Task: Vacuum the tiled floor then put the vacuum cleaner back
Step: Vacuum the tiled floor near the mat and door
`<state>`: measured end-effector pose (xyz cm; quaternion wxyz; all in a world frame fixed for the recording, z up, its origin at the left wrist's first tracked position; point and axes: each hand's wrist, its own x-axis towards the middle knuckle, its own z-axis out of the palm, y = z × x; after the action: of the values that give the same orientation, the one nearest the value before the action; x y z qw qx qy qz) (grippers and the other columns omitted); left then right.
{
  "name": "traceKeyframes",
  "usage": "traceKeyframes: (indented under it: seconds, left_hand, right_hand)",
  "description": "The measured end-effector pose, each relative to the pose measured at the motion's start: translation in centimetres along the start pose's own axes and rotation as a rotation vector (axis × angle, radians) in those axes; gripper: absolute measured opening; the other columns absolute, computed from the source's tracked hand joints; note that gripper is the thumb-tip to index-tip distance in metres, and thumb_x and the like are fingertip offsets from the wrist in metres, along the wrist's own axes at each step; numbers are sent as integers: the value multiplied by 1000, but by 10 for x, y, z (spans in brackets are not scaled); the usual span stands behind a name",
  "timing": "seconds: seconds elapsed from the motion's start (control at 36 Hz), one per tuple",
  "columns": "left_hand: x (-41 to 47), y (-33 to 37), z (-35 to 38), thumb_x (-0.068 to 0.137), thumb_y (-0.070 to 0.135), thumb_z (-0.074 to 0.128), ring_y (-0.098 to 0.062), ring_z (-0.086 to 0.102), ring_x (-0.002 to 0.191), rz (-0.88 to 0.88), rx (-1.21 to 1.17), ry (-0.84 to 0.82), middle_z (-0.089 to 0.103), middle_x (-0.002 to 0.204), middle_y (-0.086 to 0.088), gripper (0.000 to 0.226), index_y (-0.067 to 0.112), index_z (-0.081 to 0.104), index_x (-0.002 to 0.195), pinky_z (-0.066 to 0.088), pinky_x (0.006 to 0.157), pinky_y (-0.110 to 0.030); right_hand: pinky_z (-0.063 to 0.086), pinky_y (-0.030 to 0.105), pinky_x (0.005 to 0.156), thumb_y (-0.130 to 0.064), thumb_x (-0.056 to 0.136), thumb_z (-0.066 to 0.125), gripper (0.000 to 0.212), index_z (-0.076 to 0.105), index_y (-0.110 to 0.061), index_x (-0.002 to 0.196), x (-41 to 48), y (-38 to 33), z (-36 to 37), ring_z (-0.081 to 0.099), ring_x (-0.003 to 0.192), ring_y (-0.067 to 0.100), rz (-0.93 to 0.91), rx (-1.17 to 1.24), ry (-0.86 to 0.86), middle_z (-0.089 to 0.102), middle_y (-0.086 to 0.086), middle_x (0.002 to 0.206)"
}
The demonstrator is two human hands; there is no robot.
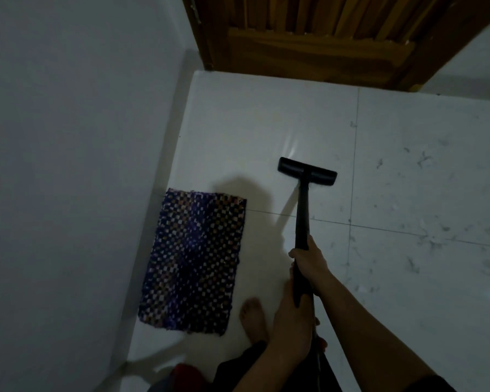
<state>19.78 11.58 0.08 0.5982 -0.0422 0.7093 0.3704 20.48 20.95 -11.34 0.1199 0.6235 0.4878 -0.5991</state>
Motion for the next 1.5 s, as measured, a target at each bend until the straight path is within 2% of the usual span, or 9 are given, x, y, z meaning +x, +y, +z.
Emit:
traceKeyframes:
  seconds: [0.17,0.42,0.61,0.75,1.0,1.14,1.28,1.39,1.5]
  left_hand:
    - [-11,1,13,104,19,29,4,47,47,60,143,-13,41,72,14,43,25,27,146,39,45,1]
    - [-16,-7,18,103,24,31,-6,52,58,65,-11,-21,57,84,0,41,28,31,144,41,36,-9]
    - [-23,-22,3,103,21,30,1,53,66,58,68,-21,52,81,16,44,23,29,147,46,54,-8]
    - [-35,-25,-8,102,15,29,3,55,44,59,14,-41,55,77,4,42,17,33,144,42,38,-7]
    - [-25,-29,-4,102,12,30,2,50,34,20,-48,-24,54,73,-4,42,16,34,144,41,35,-14]
    - [-10,-19,18,102,17,30,-2,50,40,-6,-37,-4,55,74,-1,43,22,30,145,41,36,-14]
    - [10,11,43,103,17,30,-3,46,57,-13,-4,-23,37,74,10,44,23,30,147,40,37,-5]
    - [38,29,66,102,22,33,-9,52,55,-64,-85,17,57,83,-3,41,33,34,142,44,35,-15]
    - [72,52,92,103,25,30,-11,50,54,-65,-117,-34,54,95,-12,42,30,29,145,41,34,-15]
  right_hand:
    - [42,19,36,-6,90,51,69,24,-26,150,-7,5,-16,53,51,19,-28,26,20,56,11,78]
    - [34,10,27,-3,91,49,70,23,-27,151,-19,0,-23,51,56,17,-52,48,24,54,9,86]
    - [33,10,26,-2,90,49,72,21,-24,152,-36,8,-4,49,55,18,4,39,-27,54,12,95]
    - [34,11,28,-1,88,49,73,21,-24,152,-43,12,10,50,53,19,51,33,-62,54,13,90]
    - [35,11,28,-1,90,48,71,21,-23,151,-37,17,10,48,51,18,43,9,-66,51,9,76]
    - [36,12,30,-4,89,50,69,24,-24,150,-15,12,-7,51,51,18,68,-9,-63,56,14,95]
    - [39,16,32,-5,89,50,73,21,-30,151,14,-3,-37,52,53,21,72,2,-38,56,13,82]
    - [41,18,34,-4,90,49,76,17,-35,151,42,-20,-64,51,54,20,61,11,-14,56,14,88]
    - [42,25,42,-5,89,47,79,13,-38,152,75,-38,-92,52,53,21,60,20,5,55,14,90]
